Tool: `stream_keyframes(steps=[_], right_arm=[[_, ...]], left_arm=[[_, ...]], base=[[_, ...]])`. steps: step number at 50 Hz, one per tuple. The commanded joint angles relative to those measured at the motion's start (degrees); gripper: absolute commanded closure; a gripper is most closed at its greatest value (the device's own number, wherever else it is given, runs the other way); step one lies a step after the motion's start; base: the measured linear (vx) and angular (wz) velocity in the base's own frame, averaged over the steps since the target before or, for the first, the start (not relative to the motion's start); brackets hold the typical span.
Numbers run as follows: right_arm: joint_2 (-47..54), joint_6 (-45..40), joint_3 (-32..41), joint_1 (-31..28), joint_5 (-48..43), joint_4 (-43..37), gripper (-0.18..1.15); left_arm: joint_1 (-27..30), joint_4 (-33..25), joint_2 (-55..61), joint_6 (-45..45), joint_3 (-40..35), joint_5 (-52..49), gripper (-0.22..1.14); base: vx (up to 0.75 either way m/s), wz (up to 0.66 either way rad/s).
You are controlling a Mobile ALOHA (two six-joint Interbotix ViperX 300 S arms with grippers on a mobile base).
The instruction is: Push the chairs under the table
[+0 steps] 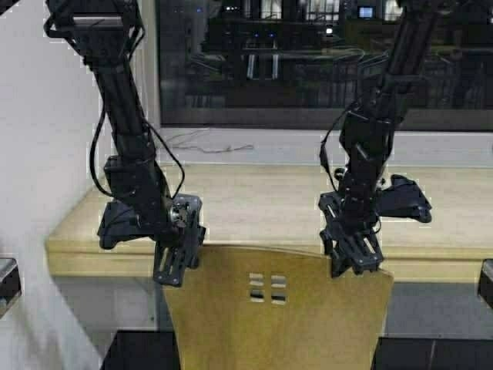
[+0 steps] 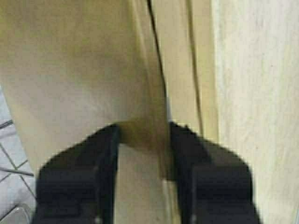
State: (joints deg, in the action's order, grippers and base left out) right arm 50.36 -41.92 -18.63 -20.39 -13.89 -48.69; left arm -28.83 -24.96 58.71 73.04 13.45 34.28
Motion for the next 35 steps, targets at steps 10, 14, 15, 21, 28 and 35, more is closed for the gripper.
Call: stream_keyframes(steps=[10, 14, 15, 21, 28, 35], right_arm=[[0.26, 1.67, 0.18, 0.79, -0.70, 1.14, 0.72], [0.35, 1.67, 0.44, 0.79, -0.62, 1.23, 0.72], [0.35, 1.67, 0.44, 0.79, -0.53, 1.23, 0.72], [0.18, 1.76, 0.00, 0.79, -0.70, 1.67, 0.72], [-0.18, 2.55, -0.18, 0.79, 0.26, 2.72, 0.72], [-0.35, 4.92, -0.97, 0.79, 0.88, 4.75, 0.65]], left_arm=[[-0.35, 0.44, 0.18, -0.70, -0.62, -0.35, 0.72], [-0.18, 0.26, 0.18, -0.70, -0.79, -0.35, 0.72], [-0.09, 0.26, 0.26, -0.70, -0.88, -0.35, 0.72], [-0.09, 0.62, 0.18, -0.79, -1.41, -0.44, 0.72], [-0.26, 0.70, -0.44, -0.79, 0.35, -0.44, 0.71], [-0.35, 1.41, -1.14, -0.88, 2.81, -0.44, 0.59]], base=[[0.17, 0.01], [0.15, 0.04], [0.15, 0.05], [0.14, 0.05], [0.13, 0.03], [0.09, -0.03]])
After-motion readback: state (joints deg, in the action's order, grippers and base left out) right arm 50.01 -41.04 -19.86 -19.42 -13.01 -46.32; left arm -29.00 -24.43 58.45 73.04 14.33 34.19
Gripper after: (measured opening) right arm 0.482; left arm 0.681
